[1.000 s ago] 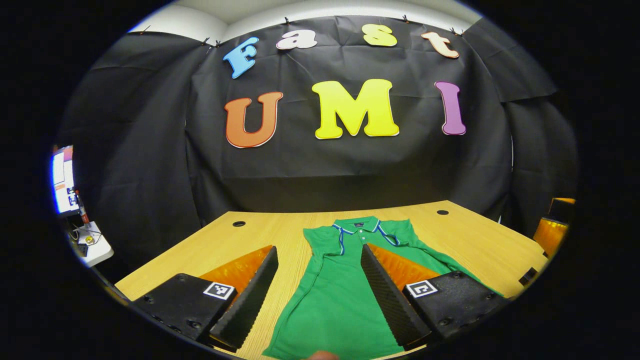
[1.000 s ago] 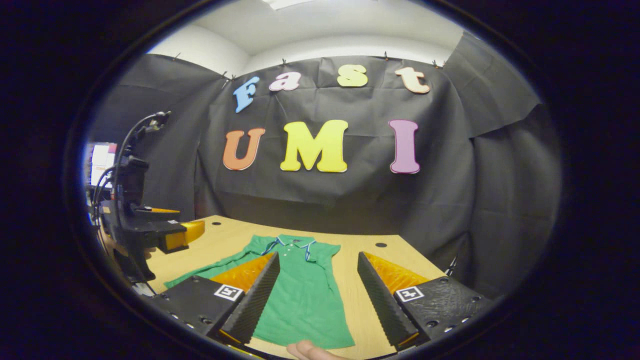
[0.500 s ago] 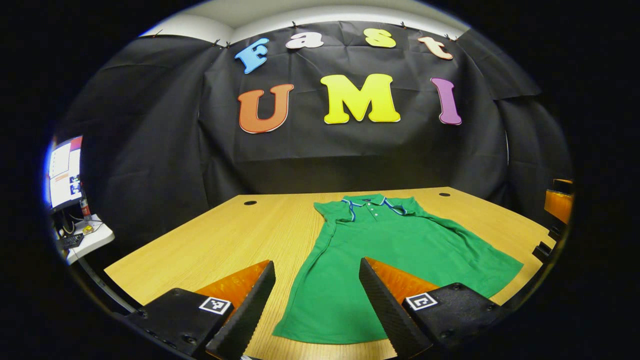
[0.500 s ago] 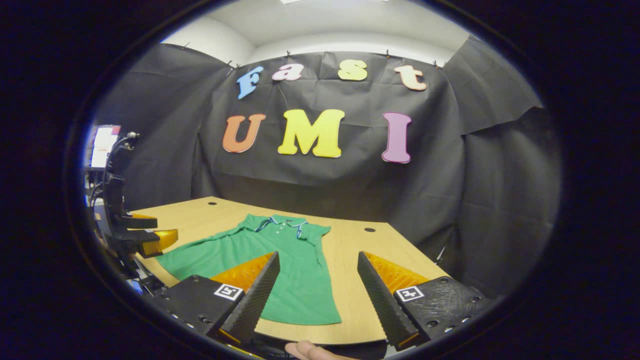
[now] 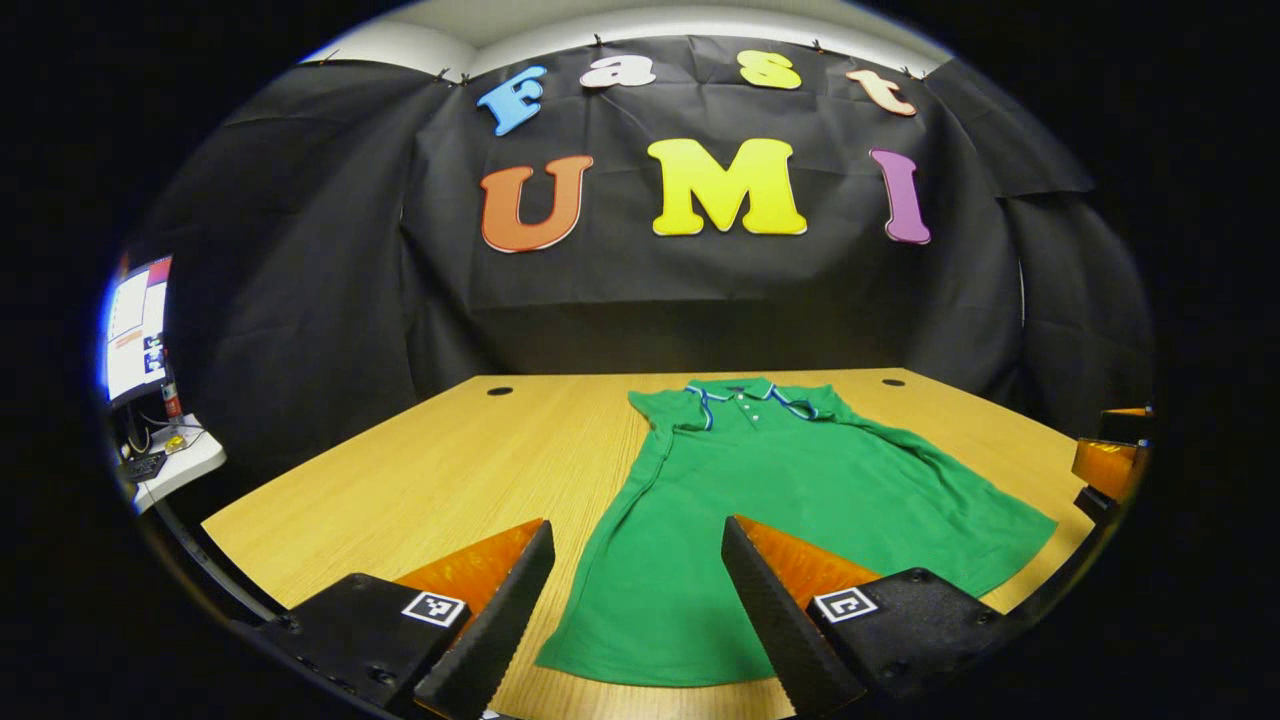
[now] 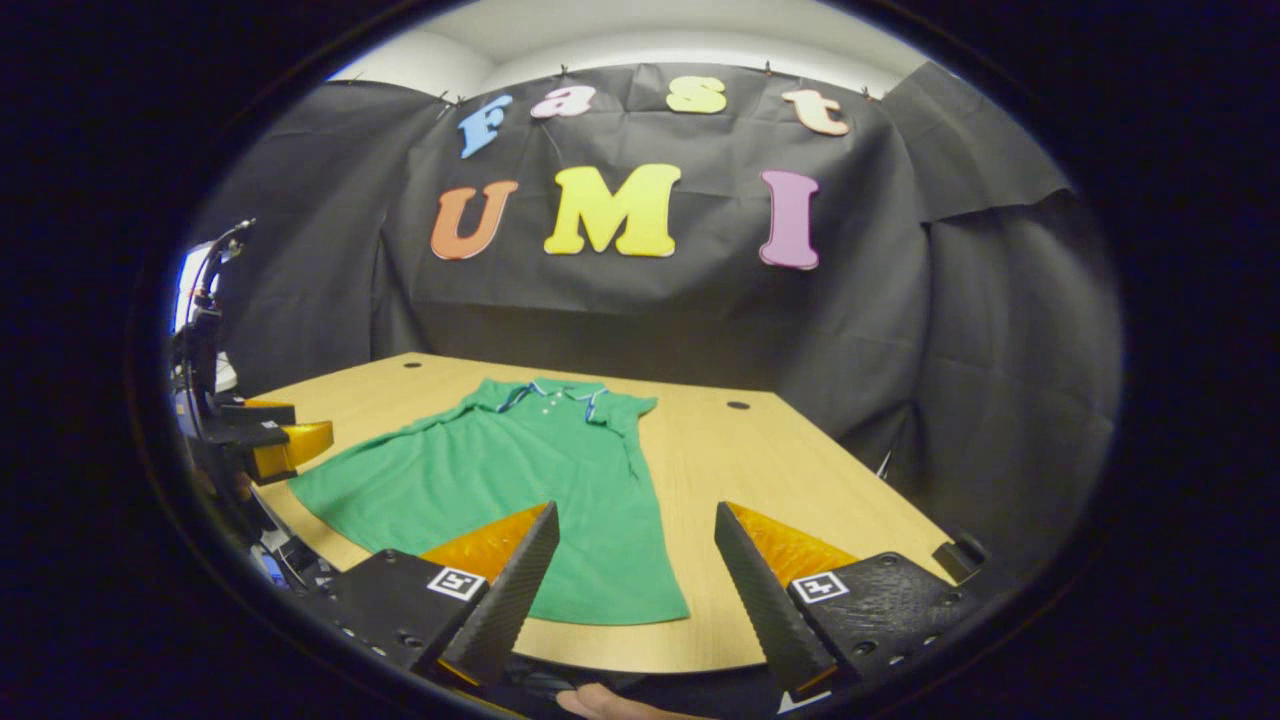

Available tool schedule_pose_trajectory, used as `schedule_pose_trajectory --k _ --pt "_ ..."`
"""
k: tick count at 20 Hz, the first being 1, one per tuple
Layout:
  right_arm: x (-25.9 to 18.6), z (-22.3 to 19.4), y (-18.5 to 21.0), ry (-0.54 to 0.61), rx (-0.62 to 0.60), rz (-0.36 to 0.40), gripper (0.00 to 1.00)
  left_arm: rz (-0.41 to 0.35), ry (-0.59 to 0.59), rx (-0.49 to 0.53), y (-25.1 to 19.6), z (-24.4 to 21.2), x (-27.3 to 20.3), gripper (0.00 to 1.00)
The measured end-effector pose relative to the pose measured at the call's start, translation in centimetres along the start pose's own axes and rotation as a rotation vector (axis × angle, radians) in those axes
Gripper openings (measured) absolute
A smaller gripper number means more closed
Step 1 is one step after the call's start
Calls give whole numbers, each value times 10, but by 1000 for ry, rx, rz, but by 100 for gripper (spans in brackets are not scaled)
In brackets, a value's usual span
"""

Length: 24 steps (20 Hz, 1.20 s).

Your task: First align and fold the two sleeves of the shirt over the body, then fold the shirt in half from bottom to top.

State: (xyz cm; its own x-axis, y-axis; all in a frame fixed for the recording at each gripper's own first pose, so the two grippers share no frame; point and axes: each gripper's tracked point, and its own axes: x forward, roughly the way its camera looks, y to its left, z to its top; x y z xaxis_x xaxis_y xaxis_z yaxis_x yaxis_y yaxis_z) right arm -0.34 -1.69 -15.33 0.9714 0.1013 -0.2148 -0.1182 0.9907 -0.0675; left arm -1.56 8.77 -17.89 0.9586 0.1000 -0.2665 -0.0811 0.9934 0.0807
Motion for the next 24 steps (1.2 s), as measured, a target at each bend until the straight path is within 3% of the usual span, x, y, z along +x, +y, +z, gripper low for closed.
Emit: schedule_pose_trajectory --k 3,6,9,15,16,17,18,20,21,22,24 --pt "14 -30 8 81 47 36 95 24 71 -13 12 -25 9 100" --pt "30 -46 -1 125 48 -3 95 40 116 -33 22 -40 17 100" --pt "40 -70 3 195 68 6 97 35 136 -40 23 -51 24 100" --pt "44 -69 16 191 95 64 94 21 118 -42 24 -55 30 100" --pt "47 -66 19 184 90 69 79 24 117 -30 25 -53 32 100" --pt "50 -66 25 192 86 88 72 3 121 -26 21 -52 33 100" --pt "55 -64 28 190 84 91 49 -7 121 -25 17 -52 35 76" --pt "61 -63 28 200 56 77 4 -14 119 -23 16 -49 41 48" --pt "64 -60 28 193 41 77 4 -33 119 -18 12 -48 44 43" --pt "66 -57 28 189 54 71 4 -55 122 -21 7 -46 46 25" --pt "63 -53 26 185 94 79 0 -63 126 -55 9 -43 45 10"
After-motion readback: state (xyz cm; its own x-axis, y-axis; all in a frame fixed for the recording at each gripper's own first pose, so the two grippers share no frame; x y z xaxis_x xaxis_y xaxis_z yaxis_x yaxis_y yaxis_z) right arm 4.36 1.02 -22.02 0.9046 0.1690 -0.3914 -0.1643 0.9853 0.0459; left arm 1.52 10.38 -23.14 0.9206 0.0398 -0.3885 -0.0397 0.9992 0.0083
